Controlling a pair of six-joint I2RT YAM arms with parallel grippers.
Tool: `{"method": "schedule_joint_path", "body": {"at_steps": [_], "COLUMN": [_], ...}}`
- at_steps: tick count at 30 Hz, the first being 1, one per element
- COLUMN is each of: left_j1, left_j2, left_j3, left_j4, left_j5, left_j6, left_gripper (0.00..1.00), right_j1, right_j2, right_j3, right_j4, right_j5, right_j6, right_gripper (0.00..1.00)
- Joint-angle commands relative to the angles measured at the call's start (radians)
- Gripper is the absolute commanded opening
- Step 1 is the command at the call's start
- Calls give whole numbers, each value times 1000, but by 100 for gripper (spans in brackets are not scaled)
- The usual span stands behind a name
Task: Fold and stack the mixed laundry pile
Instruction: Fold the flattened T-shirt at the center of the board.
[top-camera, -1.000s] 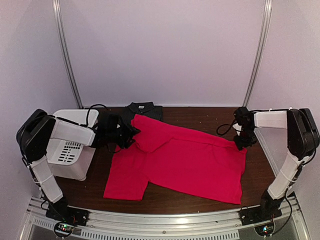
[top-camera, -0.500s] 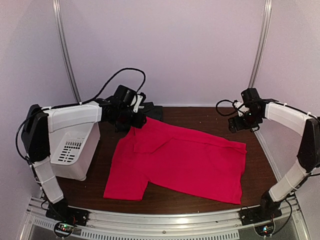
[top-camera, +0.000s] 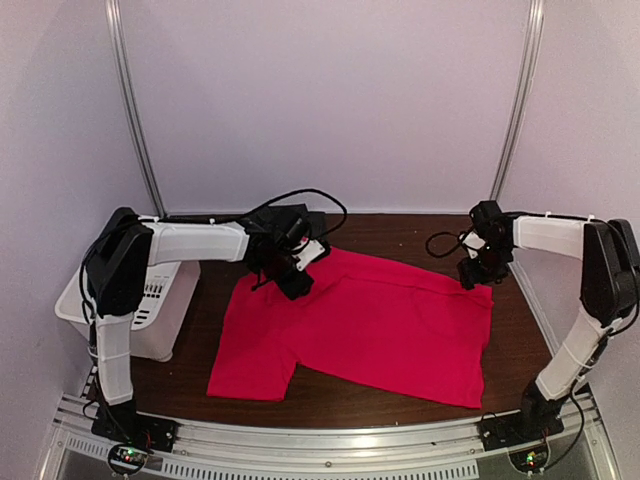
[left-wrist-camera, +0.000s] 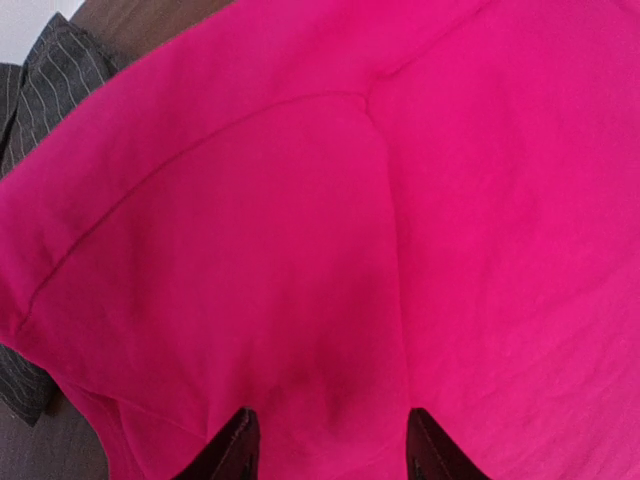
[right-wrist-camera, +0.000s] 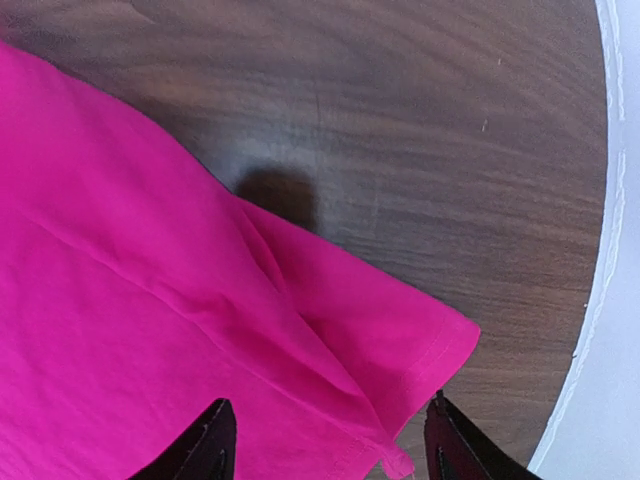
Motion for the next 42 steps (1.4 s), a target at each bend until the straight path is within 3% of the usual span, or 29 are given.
{"method": "schedule_joint_path", "body": {"at_steps": [1,5,10,16,19,25,29,33,36,42], "left_j1": [-2,-6,-18,-34,-32,-11,15,84,139,175], "left_j2": [66,97,123,158,182,188,180,187,195,252], "left_j3": [97,128,142,137,159,207,233,251,256,308], "left_j4": [12,1,-4,-15,-34,-43,-41,-34,-10,-21], "left_j5": [-23,13,33,-17,-67,-84,-27,135,180,103], "left_j6": [-7,-1,14,20,18,11,19,0,-17,-6], "left_gripper": [50,48,54,57,50,11,0,0,0,22], "right_j1": [5,5,5,5,5,5,5,5,5,4], "right_j2": [39,22,4,-3,-3,-11,-14,-12,-10,-10], "right_j3": [-33,-48,-46,-47,-46,-52,-56,-54,-53,-53], "right_j4": [-11,7,10,16,16,16,16,14,14,12], "right_j5": [66,39,35,13,8,6,7,7,4,5], "right_j6": [-6,0,4,9,9,9,5,6,6,5], "right_gripper": [65,65,66,67,67,68,68,68,68,68]}}
